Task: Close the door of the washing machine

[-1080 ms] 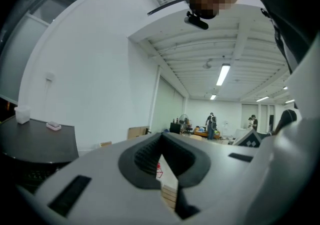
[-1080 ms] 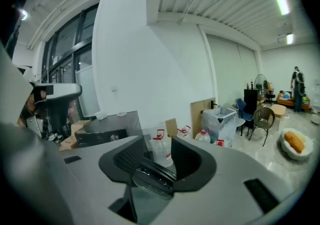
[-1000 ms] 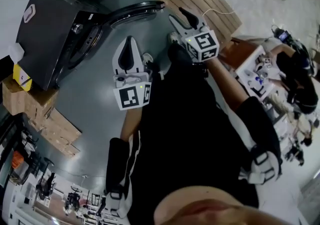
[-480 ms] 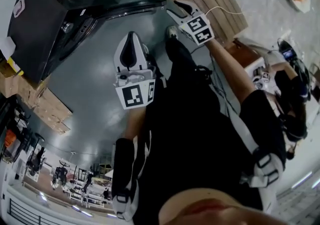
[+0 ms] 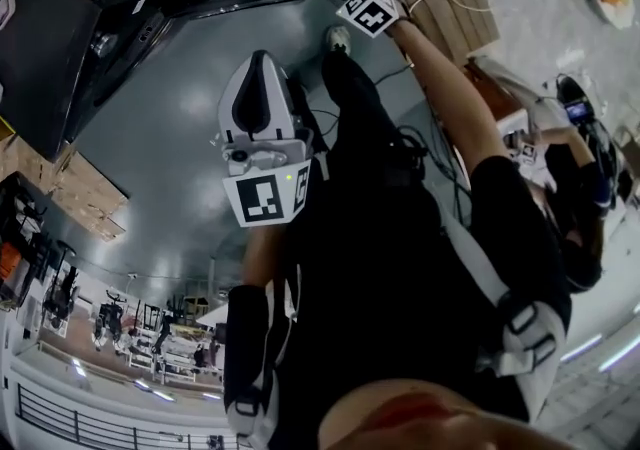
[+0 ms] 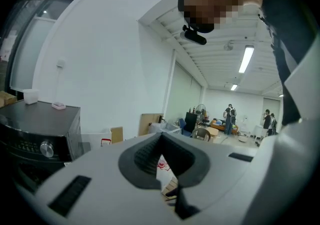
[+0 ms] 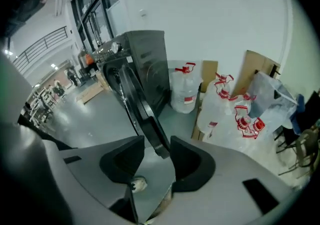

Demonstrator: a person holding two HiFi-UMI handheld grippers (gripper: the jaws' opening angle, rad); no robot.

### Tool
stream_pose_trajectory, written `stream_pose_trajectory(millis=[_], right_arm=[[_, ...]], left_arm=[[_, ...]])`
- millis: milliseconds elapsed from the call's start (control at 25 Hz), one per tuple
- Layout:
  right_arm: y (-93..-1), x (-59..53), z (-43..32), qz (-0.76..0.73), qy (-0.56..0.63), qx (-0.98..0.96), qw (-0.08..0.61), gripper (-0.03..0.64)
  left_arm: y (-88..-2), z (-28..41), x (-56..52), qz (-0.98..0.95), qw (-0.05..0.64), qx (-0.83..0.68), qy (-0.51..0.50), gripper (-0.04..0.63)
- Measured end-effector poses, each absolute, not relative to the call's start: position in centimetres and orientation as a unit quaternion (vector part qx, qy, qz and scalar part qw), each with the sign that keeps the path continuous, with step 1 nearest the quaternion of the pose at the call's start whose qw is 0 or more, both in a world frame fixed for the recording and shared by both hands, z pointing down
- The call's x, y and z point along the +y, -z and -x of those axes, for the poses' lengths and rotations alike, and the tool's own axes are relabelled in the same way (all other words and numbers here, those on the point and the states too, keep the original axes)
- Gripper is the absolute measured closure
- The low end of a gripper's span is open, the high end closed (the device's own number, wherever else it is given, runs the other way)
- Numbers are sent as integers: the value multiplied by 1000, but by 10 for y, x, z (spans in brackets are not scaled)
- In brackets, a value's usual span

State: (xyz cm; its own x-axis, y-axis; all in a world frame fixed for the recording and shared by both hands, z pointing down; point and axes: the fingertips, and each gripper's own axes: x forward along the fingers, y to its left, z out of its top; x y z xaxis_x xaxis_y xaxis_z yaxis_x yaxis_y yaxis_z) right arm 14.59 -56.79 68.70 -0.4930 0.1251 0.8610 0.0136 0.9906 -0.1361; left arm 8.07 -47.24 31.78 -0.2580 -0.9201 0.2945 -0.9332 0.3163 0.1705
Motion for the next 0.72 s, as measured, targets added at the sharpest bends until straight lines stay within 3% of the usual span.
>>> stream_pose_trajectory(millis=[440,720], right_arm=[[-763,-578,-135,64,-9,-836,545,497],[-773,-566,-125,87,21,-841,533,500]], left_arm=[[-351,-78,-471,-585,176,-791,-18,591],[-361,-76,-468,-579,183,-794,-9,591]])
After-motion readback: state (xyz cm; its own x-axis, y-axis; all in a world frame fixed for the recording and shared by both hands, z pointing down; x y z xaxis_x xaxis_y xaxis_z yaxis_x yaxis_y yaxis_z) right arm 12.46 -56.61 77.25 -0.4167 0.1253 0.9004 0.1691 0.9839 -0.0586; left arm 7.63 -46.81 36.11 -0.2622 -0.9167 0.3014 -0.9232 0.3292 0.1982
